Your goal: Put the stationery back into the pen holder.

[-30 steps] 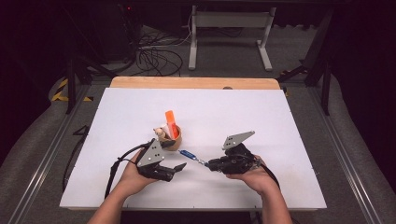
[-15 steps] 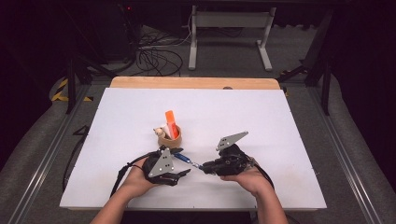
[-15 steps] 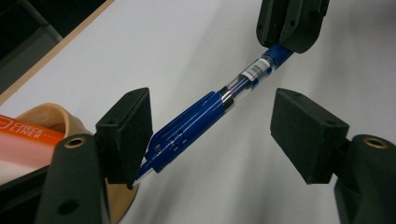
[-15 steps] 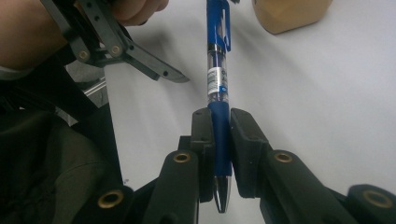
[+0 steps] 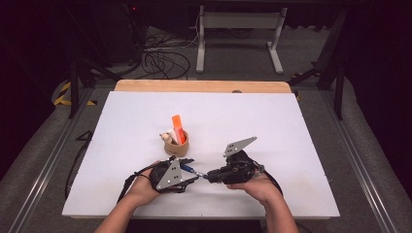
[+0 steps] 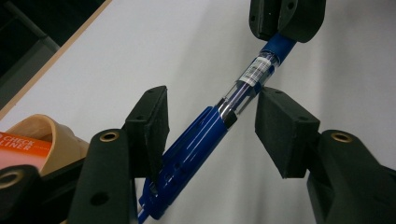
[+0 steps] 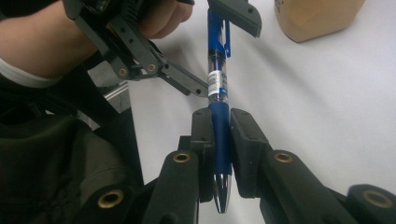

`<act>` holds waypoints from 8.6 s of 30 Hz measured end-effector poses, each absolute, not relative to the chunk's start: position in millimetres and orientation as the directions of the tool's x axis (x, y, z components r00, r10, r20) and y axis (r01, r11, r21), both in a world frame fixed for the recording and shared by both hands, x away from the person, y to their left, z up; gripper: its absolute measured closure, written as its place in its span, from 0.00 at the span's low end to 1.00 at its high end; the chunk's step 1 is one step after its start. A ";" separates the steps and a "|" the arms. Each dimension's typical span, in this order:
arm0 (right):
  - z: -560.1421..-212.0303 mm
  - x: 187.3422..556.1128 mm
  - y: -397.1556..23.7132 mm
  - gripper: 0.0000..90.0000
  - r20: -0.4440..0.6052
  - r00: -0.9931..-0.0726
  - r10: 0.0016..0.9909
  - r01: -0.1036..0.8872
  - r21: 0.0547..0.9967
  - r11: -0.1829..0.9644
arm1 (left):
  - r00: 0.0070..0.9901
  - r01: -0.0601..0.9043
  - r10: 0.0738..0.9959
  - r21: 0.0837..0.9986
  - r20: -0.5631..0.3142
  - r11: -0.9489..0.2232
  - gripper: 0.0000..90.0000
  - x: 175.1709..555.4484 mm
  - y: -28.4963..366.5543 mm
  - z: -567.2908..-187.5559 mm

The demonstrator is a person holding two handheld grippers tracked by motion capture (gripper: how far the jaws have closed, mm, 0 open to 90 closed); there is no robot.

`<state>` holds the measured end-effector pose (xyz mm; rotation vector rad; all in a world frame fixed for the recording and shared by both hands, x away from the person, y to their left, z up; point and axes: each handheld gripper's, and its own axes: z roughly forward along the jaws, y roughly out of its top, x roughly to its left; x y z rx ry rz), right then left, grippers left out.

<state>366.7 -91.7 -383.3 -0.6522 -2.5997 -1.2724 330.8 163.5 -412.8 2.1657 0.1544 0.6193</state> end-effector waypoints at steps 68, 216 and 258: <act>-371.9 351.2 -69.9 0.90 0.140 -0.948 0.285 0.276 0.806 0.524 | 0.907 -0.130 0.256 0.799 0.336 -0.587 0.82 325.8 160.6 -409.8; -360.7 360.3 -120.4 0.45 0.018 -0.882 0.471 0.147 0.960 0.238 | 0.749 0.109 0.663 0.987 -0.001 -0.121 0.84 394.6 222.7 -393.2; -369.4 367.3 -133.6 0.43 0.048 -0.840 0.540 0.181 0.964 0.196 | 0.705 0.148 0.709 0.981 -0.017 -0.123 0.37 383.6 235.5 -374.9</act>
